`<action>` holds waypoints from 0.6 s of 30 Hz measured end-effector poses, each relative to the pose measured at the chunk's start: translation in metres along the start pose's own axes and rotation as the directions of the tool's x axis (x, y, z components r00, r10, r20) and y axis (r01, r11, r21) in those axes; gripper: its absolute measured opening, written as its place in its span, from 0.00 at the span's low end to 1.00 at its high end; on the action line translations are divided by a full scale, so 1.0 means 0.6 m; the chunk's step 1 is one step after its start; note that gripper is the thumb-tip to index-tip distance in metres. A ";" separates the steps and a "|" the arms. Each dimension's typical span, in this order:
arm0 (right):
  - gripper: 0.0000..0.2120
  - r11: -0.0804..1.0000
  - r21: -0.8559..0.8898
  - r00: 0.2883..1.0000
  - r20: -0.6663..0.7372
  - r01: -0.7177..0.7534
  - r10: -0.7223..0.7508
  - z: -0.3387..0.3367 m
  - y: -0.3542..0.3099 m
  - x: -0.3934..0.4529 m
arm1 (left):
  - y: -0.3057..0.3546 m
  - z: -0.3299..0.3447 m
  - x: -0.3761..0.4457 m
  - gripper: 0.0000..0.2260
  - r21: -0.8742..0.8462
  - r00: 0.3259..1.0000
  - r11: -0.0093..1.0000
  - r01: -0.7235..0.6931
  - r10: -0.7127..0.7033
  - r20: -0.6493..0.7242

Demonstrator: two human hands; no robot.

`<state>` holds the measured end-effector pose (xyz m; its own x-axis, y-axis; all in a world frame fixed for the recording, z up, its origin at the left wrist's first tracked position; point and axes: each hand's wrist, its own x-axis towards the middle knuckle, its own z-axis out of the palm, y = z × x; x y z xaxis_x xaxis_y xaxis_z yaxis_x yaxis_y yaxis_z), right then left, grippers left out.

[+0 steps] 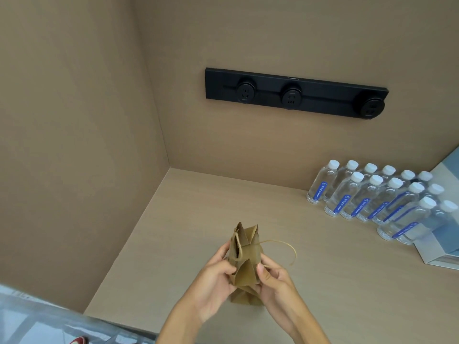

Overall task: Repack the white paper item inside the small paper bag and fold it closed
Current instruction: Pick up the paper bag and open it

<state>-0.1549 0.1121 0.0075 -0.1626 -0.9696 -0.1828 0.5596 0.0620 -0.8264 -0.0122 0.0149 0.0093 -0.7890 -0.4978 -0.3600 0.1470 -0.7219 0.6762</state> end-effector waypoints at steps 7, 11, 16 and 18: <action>0.07 0.918 -0.359 0.893 -0.450 -0.167 -0.014 0.031 -0.004 0.003 | 0.022 -0.003 0.014 0.05 0.773 0.899 0.617 0.151 0.239 -0.366; 0.22 0.764 -0.604 0.813 -0.549 -0.228 -0.192 0.027 -0.044 -0.025 | 0.079 -0.021 0.004 0.04 0.904 0.885 0.341 0.257 0.293 -0.362; 0.39 0.303 -0.920 0.848 -0.357 -0.247 -0.391 0.047 -0.057 -0.047 | 0.112 0.005 0.025 0.06 0.944 0.892 0.078 0.322 0.311 -0.329; 0.28 0.144 -0.973 0.904 -0.221 -0.179 -0.366 0.047 -0.067 -0.055 | 0.117 0.018 0.030 0.03 0.929 0.861 0.043 0.367 0.362 -0.357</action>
<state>-0.1487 0.1349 0.0617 -0.5312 -0.8470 0.0198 -0.6814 0.4132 -0.6042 -0.0226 -0.0396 0.0574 -0.4133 -0.8614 -0.2951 -0.8376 0.2325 0.4943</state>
